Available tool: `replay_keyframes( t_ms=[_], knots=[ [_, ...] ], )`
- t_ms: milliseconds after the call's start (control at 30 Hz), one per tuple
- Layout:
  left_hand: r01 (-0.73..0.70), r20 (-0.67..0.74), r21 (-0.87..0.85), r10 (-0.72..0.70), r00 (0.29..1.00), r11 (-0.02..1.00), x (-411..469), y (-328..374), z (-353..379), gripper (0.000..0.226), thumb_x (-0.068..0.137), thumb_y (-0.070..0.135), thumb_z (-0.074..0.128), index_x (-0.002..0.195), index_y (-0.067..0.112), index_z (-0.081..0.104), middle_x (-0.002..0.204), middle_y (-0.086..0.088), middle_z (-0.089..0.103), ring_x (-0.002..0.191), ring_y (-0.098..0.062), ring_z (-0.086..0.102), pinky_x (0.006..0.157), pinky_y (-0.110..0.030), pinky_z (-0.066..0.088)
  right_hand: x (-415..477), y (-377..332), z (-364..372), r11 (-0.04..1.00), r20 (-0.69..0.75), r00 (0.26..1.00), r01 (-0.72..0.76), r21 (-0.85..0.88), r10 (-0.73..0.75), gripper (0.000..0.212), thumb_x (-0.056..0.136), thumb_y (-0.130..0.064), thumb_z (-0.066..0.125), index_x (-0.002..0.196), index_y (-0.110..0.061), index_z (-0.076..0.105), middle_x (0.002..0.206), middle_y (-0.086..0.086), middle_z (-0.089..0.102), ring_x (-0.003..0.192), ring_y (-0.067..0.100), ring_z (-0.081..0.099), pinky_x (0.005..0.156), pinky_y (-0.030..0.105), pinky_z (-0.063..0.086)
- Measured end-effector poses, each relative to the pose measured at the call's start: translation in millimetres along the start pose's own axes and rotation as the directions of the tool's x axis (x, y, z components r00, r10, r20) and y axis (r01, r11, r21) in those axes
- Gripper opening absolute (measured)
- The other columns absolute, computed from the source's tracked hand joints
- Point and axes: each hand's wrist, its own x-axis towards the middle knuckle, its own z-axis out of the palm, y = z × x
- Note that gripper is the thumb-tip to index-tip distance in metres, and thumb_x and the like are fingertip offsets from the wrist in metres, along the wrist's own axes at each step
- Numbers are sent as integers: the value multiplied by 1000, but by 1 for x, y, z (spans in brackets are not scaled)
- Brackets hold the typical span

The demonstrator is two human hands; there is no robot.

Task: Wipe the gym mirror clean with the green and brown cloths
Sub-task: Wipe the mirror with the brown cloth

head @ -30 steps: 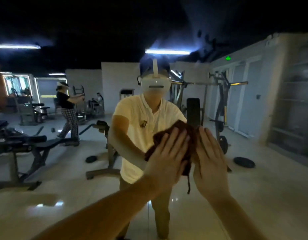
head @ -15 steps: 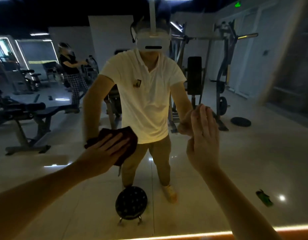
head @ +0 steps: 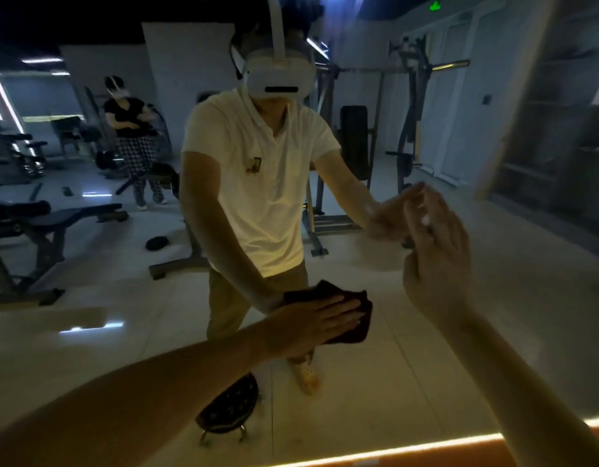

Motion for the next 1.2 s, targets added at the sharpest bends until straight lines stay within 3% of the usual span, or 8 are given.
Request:
replay_keyframes(
  t_ms=[200, 367, 433, 600, 767, 933, 1067, 1200],
  knots=[
    [397, -116, -102, -408, 906, 912, -58, -105, -56, 74, 90, 22, 56, 155, 5, 24, 161, -19, 38, 154, -38, 24, 125, -50, 9, 54, 20, 5, 1000, -147, 989, -22, 8, 23, 62, 105, -20, 39, 163, -6, 21, 170, 22, 11, 158, 39, 9, 124, 62, 16],
    [842, -204, -292, -890, 408, 453, 3, -132, -81, 66, 106, 37, 36, 159, 0, 23, 167, -24, 19, 159, -33, 1, 129, -53, 5, 48, 20, 13, 999, -154, 988, -2, 51, 10, 59, 107, -21, 40, 162, -4, 24, 168, 26, 15, 157, 43, 11, 126, 61, 12],
    [858, -217, -346, -922, 319, 378, 43, -113, -77, 67, 105, 39, 34, 159, 0, 22, 166, -25, 22, 158, -35, 5, 128, -55, 8, 46, 28, 8, 998, -128, 991, 41, 49, -34, 58, 108, -19, 40, 163, -7, 23, 169, 24, 15, 157, 41, 12, 126, 59, 13],
    [651, -186, -170, -673, 716, 740, 56, -64, -55, 69, 103, 36, 42, 159, 7, 14, 164, -15, 22, 157, -35, 5, 129, -51, -2, 43, 43, -7, 986, -58, 985, 162, 32, -160, 58, 108, -15, 37, 164, -11, 22, 171, 19, 10, 158, 38, 7, 127, 57, 13],
    [288, 60, -79, -284, 957, 954, 85, 2, -41, 80, 90, 35, 64, 159, 14, 29, 167, -12, 30, 155, -35, 17, 125, -56, -4, 40, 36, -13, 993, -4, 993, 119, -9, -119, 63, 104, -19, 28, 165, -13, 15, 172, 16, 3, 159, 34, -1, 129, 53, 7],
    [15, 167, 54, -24, 986, 998, 82, -12, -47, 82, 99, 25, 59, 165, 12, 13, 173, -10, 9, 159, -33, 4, 126, -52, -12, 37, 38, -25, 987, 71, 985, 157, 26, -158, 70, 97, -12, 36, 165, -12, 18, 172, 15, 3, 159, 33, 0, 127, 57, 13],
    [231, -101, 39, -226, 969, 972, 65, -117, -93, 80, 91, 28, 62, 161, 12, 26, 168, -12, 22, 154, -32, 15, 126, -50, -11, 50, 39, -40, 991, 44, 994, 96, 90, -100, 73, 91, -5, 45, 161, -11, 29, 170, 13, 20, 156, 33, 18, 122, 59, 26],
    [524, -206, 23, -509, 836, 851, 54, -249, -162, 84, 94, 33, 57, 163, 11, 15, 169, -19, 19, 157, -37, 13, 127, -56, 10, 117, 25, -72, 995, -91, 993, 85, 57, -80, 68, 94, -23, 32, 160, -7, 31, 167, 16, 27, 153, 36, 26, 121, 57, 29]
  ],
)
